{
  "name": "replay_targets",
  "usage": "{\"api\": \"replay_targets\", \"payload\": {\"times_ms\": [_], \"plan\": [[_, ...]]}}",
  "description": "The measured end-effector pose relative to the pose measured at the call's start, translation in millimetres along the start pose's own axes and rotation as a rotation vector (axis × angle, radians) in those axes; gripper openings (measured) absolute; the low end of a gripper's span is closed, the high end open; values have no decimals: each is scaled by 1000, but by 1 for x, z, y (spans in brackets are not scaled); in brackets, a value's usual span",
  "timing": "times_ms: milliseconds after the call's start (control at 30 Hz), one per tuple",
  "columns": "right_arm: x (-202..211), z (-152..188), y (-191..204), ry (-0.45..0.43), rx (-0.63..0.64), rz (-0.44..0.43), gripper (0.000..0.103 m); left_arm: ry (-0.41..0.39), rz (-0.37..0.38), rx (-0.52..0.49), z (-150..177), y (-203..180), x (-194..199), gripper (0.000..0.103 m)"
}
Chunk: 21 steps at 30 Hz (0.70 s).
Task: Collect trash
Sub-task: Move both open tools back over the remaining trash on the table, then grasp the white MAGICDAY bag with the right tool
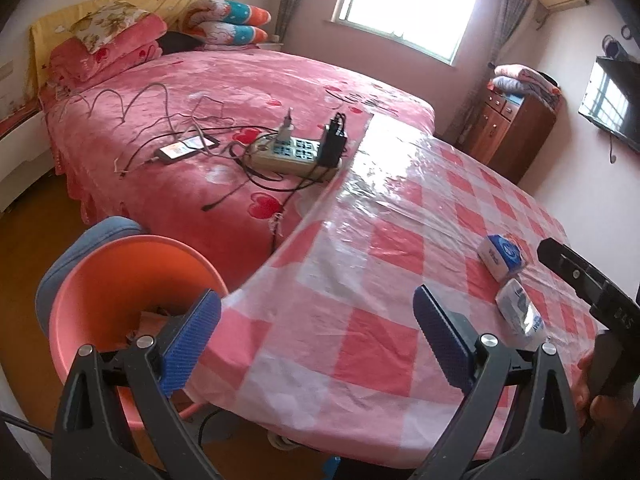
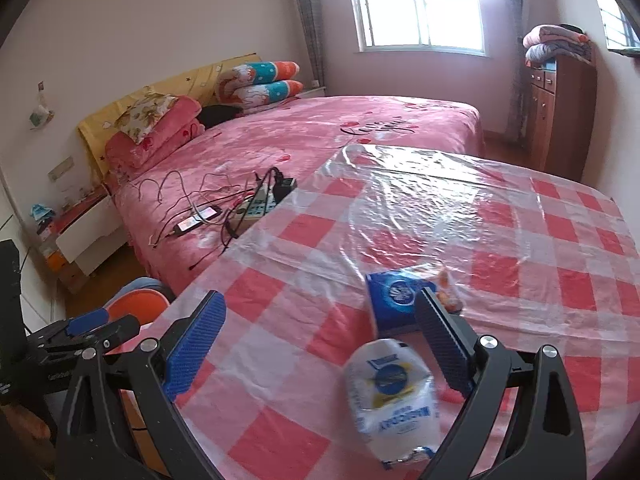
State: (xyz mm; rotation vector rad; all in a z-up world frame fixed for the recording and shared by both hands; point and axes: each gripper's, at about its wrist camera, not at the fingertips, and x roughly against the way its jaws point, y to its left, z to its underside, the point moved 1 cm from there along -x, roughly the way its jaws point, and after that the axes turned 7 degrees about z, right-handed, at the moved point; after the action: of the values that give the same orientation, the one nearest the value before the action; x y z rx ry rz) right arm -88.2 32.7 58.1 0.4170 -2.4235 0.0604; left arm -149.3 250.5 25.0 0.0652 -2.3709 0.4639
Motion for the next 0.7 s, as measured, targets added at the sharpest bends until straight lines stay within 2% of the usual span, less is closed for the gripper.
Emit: {"api": "replay_targets", "payload": {"times_ms": [267,700], "plan": [[2,4,-22,3,-33,8,94,35,17,-25,8,-22,-8,97],[3,8,-58,34,-74,36,94,67,87,-41,15,-49,-15,97]]}}
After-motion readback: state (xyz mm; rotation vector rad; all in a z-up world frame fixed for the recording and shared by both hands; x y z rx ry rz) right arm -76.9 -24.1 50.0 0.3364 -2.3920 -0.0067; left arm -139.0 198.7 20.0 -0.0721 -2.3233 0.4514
